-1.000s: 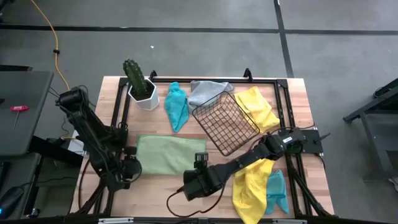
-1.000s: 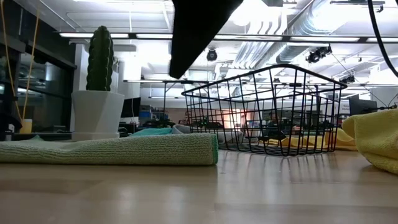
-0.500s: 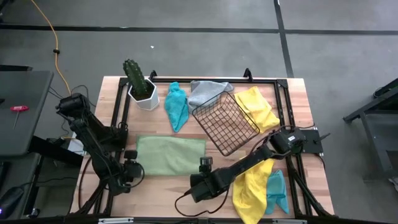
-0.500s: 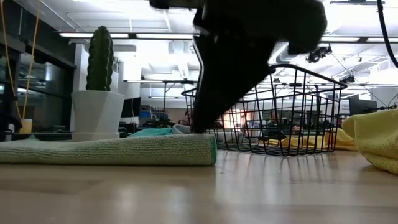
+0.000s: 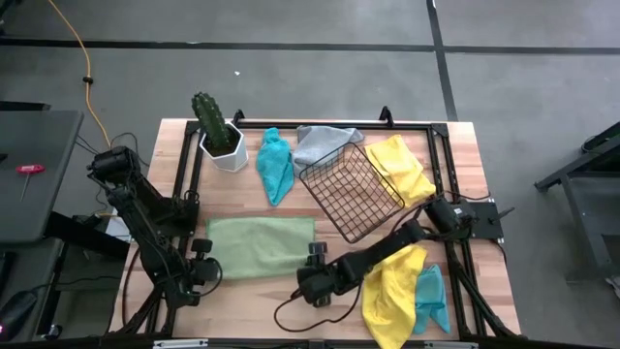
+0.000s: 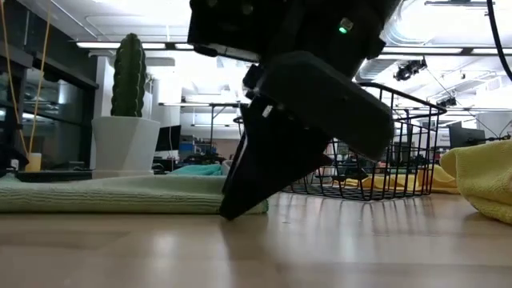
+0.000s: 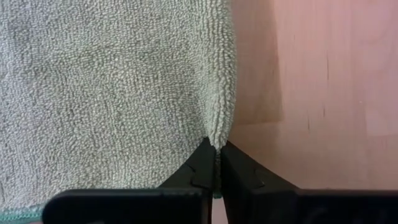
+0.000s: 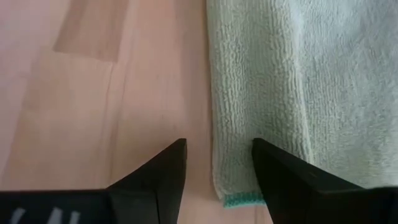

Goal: Fold microfiber towels
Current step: Fold the green microfiber towel

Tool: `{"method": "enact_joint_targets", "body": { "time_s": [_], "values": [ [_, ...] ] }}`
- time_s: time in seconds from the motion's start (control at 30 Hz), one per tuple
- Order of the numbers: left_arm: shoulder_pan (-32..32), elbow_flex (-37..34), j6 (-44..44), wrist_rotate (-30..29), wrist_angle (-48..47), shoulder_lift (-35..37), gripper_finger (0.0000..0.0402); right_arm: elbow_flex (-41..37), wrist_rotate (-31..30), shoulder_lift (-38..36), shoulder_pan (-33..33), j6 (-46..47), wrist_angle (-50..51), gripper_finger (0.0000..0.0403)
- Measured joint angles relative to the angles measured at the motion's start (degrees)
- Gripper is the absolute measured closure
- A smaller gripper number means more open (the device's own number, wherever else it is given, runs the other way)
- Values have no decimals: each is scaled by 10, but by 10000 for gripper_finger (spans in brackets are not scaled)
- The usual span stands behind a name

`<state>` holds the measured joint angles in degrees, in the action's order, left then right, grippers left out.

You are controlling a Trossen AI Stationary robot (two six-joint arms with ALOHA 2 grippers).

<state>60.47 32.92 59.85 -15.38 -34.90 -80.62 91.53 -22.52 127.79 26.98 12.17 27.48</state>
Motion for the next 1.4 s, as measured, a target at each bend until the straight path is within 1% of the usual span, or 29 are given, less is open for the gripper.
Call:
{"method": "enact_joint_targets", "body": {
  "time_s": [0.2,0.27,0.4,0.5,0.67,0.77,0.87,0.93,1.03,1.07,1.17,1.2,1.4],
  "values": [
    [0,0,-4,1,-2,0,398,33,-31,0,8,-31,38,224],
    [0,0,-4,3,-2,0,399,32,-25,1,8,-24,49,224],
    [0,0,-5,4,-2,0,400,32,6,1,4,-18,46,227],
    [0,0,-7,5,-2,0,400,32,7,2,4,-21,47,236],
    [0,0,-6,5,-2,0,400,32,35,11,0,-16,49,263],
    [0,0,-5,5,-2,0,400,34,35,16,0,-14,52,278],
    [0,0,-5,8,-2,0,400,34,31,19,1,14,53,294],
    [0,1,-5,13,0,0,401,34,36,19,1,29,56,317],
    [-1,16,-21,51,-2,-2,401,34,41,19,6,49,59,379],
    [-1,23,-30,57,-2,-3,401,34,44,19,7,58,60,390],
    [-1,49,-44,64,-21,-2,401,34,59,13,7,86,66,389],
    [-1,58,-48,63,-36,-2,401,32,61,9,7,88,70,395],
    [-1,102,-55,36,-139,3,401,32,65,-29,9,88,76,401]
  ]
}}
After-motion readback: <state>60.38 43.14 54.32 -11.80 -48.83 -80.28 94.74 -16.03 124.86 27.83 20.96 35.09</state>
